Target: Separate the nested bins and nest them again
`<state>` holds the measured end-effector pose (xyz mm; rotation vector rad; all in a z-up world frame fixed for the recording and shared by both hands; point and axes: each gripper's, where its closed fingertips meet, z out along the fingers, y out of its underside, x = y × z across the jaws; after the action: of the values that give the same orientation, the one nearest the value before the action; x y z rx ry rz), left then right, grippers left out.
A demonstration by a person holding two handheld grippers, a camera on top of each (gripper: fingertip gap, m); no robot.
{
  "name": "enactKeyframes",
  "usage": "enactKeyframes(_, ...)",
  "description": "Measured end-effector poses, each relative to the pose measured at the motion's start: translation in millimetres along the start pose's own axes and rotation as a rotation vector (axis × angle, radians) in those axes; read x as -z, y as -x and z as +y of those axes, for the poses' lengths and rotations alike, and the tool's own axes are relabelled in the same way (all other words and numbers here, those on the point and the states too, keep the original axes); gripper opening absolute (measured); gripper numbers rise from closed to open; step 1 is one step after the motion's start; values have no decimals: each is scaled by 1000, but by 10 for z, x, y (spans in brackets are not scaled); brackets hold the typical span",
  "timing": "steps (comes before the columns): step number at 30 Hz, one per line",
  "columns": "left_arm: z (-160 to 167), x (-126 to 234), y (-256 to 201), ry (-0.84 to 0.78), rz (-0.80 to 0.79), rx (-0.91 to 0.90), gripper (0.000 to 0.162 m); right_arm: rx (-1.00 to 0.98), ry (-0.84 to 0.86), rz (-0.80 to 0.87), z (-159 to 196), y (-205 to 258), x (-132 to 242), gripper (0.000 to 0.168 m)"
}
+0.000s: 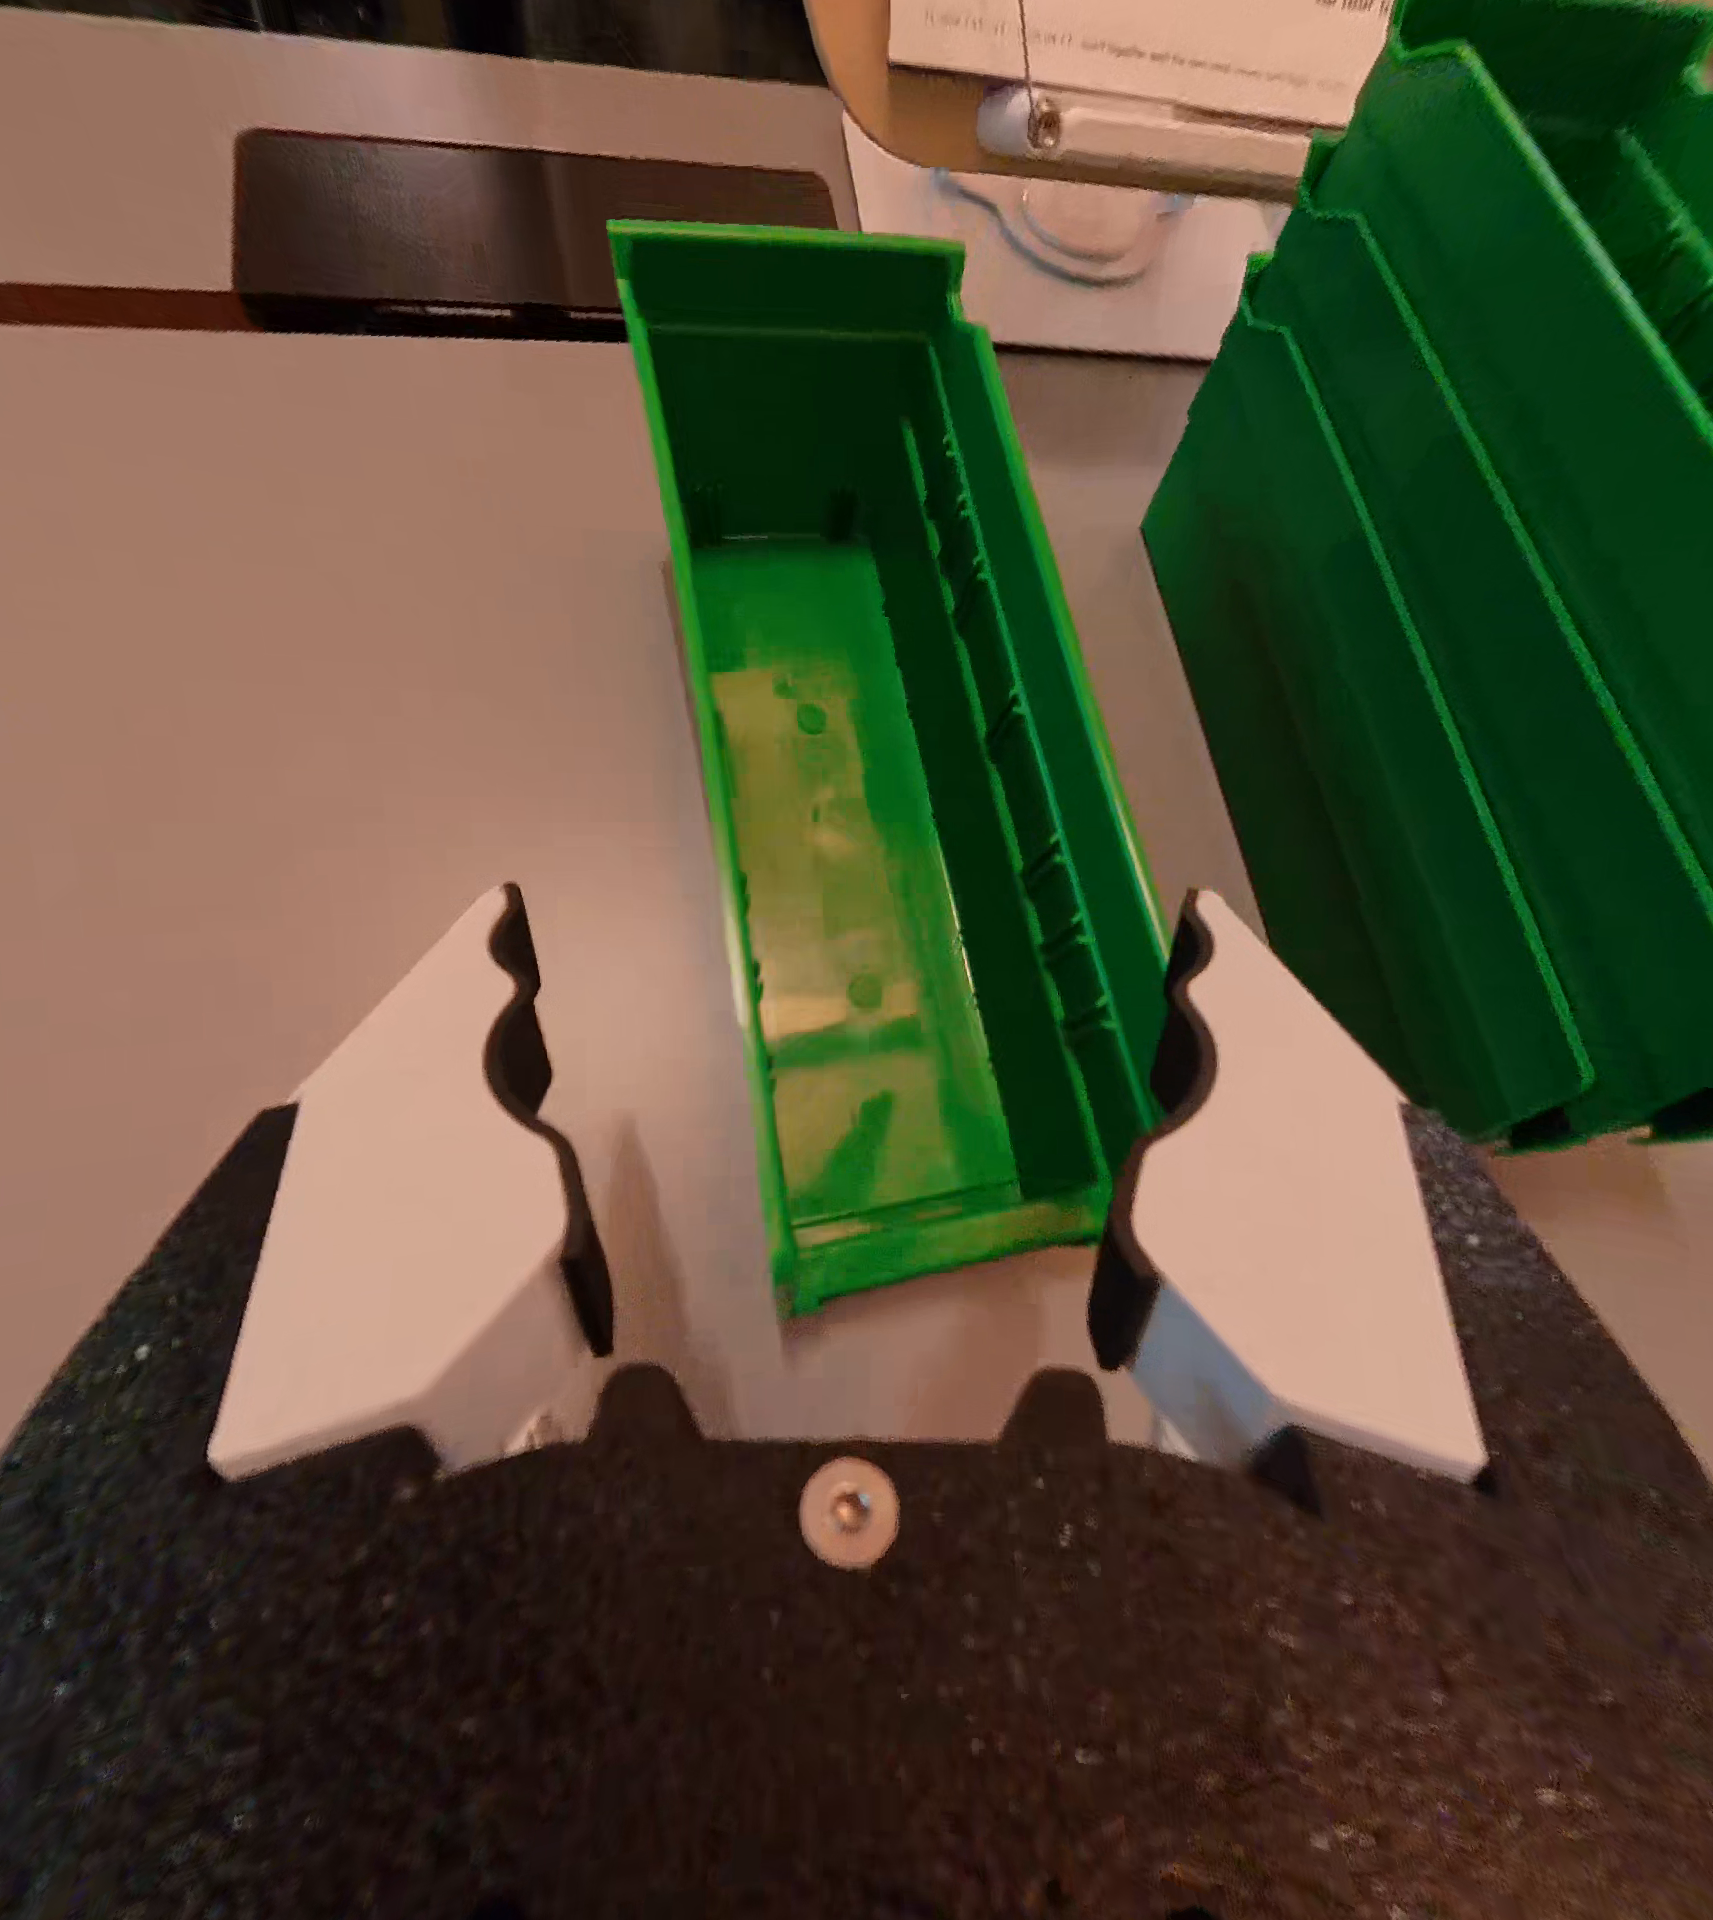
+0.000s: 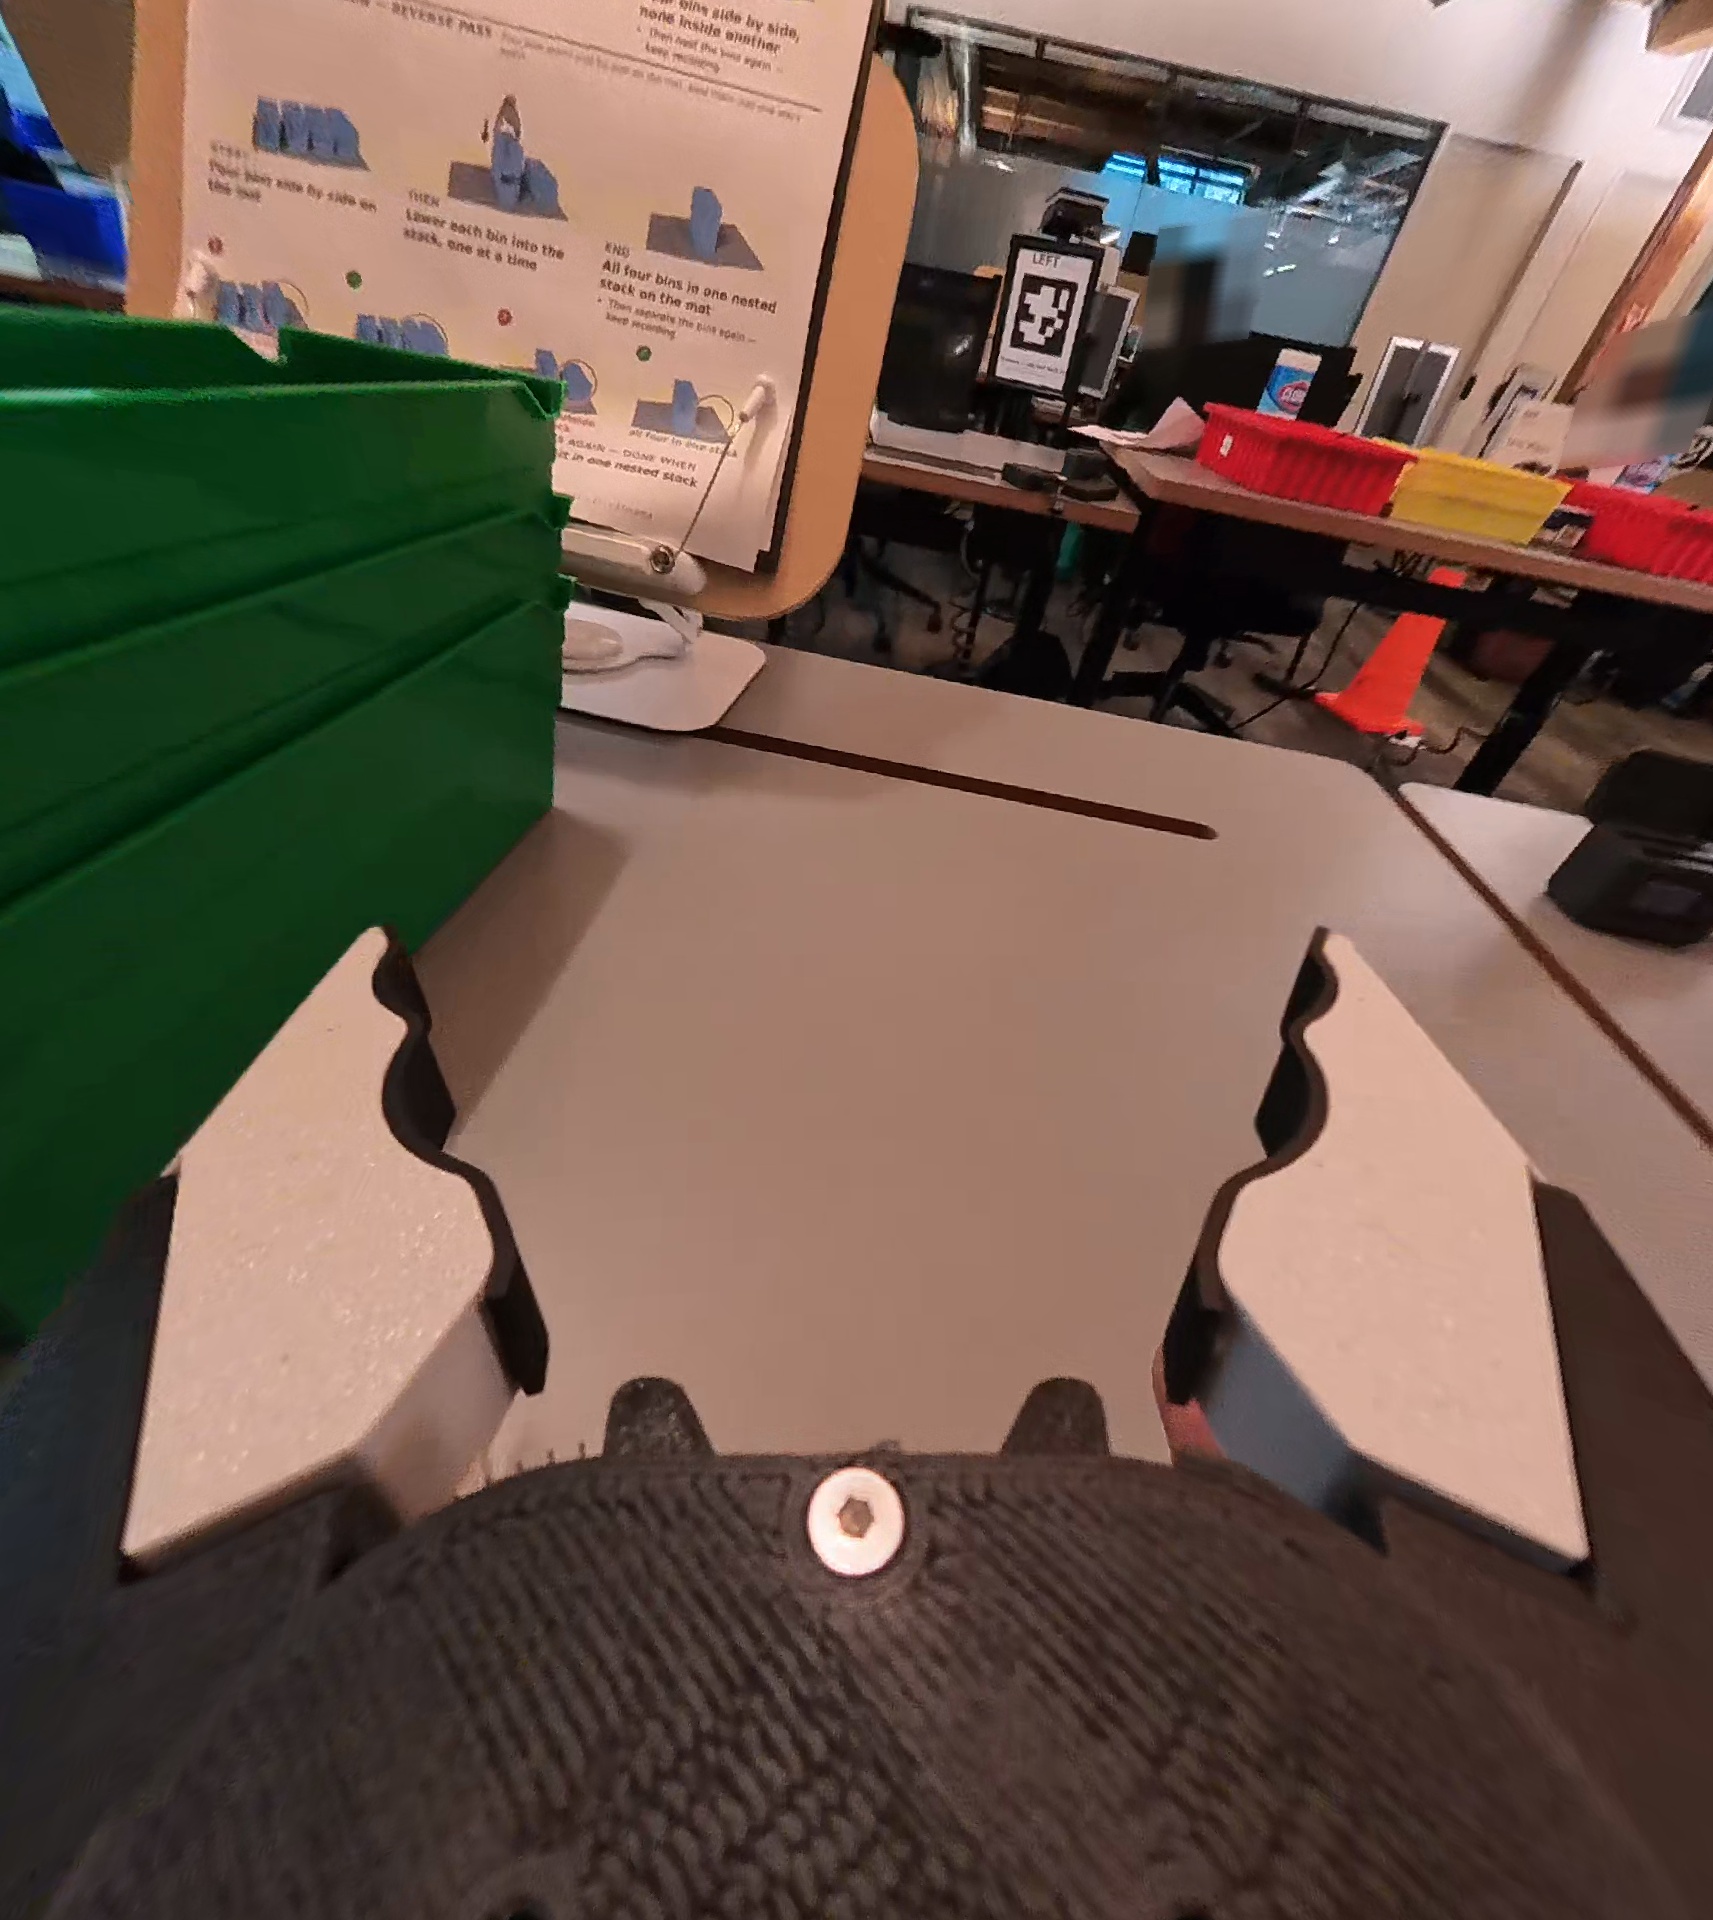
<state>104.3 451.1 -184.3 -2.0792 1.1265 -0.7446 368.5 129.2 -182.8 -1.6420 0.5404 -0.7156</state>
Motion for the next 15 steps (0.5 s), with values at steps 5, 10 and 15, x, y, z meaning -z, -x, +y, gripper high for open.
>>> enactKeyframes(5,-134,-297,-66,146,-82,-83,119,-63,54,-16,84,-65,-87,154)
enactKeyframes(10,-138,-588,-79,269,-116,-89,118,-184,23,-63,20,-101,-84,149)
enactKeyframes(15,9,-838,-76,394,-140,-82,127,-201,22,-60,-13,-153,-67,148)
